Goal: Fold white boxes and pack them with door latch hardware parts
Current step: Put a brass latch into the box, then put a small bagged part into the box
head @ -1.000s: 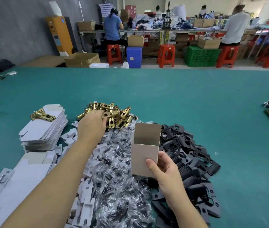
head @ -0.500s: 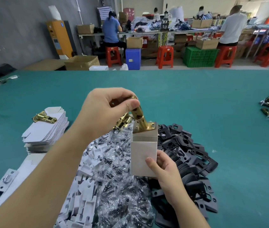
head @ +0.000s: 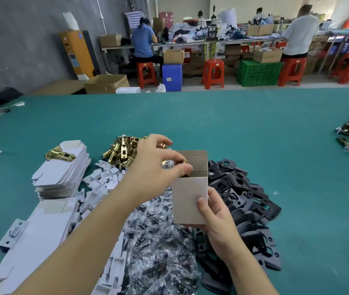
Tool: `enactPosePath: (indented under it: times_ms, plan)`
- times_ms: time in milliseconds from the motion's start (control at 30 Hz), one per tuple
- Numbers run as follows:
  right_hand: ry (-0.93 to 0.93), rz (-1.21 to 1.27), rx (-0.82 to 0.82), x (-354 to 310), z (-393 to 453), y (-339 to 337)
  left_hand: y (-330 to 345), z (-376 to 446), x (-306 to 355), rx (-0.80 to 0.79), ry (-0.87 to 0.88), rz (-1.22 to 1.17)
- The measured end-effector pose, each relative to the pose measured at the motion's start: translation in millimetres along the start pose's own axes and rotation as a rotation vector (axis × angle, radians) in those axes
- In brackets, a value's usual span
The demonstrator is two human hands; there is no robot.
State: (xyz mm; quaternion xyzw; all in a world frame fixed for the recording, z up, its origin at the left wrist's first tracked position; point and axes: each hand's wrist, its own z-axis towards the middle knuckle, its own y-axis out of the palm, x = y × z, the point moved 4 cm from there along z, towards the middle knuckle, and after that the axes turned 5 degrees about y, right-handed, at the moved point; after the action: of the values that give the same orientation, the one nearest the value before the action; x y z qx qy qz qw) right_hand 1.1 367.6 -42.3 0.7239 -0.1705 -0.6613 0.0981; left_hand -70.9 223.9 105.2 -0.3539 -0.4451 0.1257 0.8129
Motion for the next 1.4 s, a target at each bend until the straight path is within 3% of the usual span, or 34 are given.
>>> enactPosePath:
  times_ms: [100,267,467,633,800,1133,1300,1400]
  plan:
    - [-0.021,-0.033,-0.026,-0.1,0.8,-1.9,10.3,-4.7,-0.1,-0.103,-0.033,0.013]
    - [-0.05,-0.12,-0.035,0.8,1.6,-3.9,18.0,-6.5,-9.5,-0.129,-0.085,0.073]
    - [-0.092,-0.315,0.059,3.2,4.2,-8.8,-2.7,-9.2,-32.4,-0.003,-0.109,0.098]
    - [-0.138,-0.452,0.087,-1.8,1.7,-14.6,-41.4,-16.6,-100.2,0.11,-0.344,0.291]
    - [-0.183,-0.592,0.092,-5.8,-0.9,-13.8,-41.1,-36.3,-174.3,-0.084,-0.575,0.53]
    - [-0.213,-0.591,0.065,-3.9,-0.8,-8.0,-15.6,-26.7,-192.5,-0.161,-0.532,0.774]
    - [-0.187,-0.559,0.077,-1.3,1.2,-9.7,-14.5,-22.5,-187.0,-0.112,-0.487,0.763]
    - [-0.162,-0.526,0.081,0.9,3.2,-11.3,-17.4,-17.9,-179.4,-0.032,-0.428,0.59]
